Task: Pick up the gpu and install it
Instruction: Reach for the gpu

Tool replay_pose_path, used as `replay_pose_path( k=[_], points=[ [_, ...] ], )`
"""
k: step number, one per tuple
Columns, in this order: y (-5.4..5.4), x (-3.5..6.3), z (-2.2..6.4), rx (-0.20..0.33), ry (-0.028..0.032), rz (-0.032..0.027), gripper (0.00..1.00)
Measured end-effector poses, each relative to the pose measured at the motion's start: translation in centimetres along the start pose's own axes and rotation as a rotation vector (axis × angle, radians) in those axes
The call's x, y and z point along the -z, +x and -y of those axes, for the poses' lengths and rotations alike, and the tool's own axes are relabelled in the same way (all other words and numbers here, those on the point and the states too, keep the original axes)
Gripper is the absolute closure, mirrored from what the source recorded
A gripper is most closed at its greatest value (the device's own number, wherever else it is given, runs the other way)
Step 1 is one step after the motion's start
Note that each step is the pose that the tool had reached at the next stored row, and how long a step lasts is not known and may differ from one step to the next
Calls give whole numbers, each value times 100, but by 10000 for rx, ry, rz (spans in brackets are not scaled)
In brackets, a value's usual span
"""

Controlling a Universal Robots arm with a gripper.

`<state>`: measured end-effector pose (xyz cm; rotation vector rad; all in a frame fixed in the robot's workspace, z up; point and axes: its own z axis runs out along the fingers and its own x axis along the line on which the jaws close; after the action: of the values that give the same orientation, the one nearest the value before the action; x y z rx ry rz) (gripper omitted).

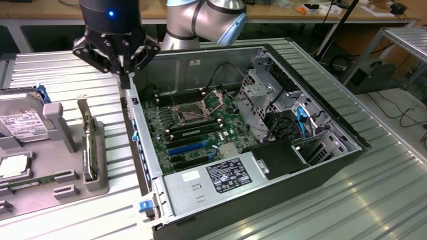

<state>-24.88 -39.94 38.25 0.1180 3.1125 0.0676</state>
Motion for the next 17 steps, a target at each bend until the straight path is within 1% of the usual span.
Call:
replay_pose_path(
  k=[5,17],
  points=[
    [87,-4,8,0,0,0,90],
    [224,-11,19,0,0,0,90]
  ],
)
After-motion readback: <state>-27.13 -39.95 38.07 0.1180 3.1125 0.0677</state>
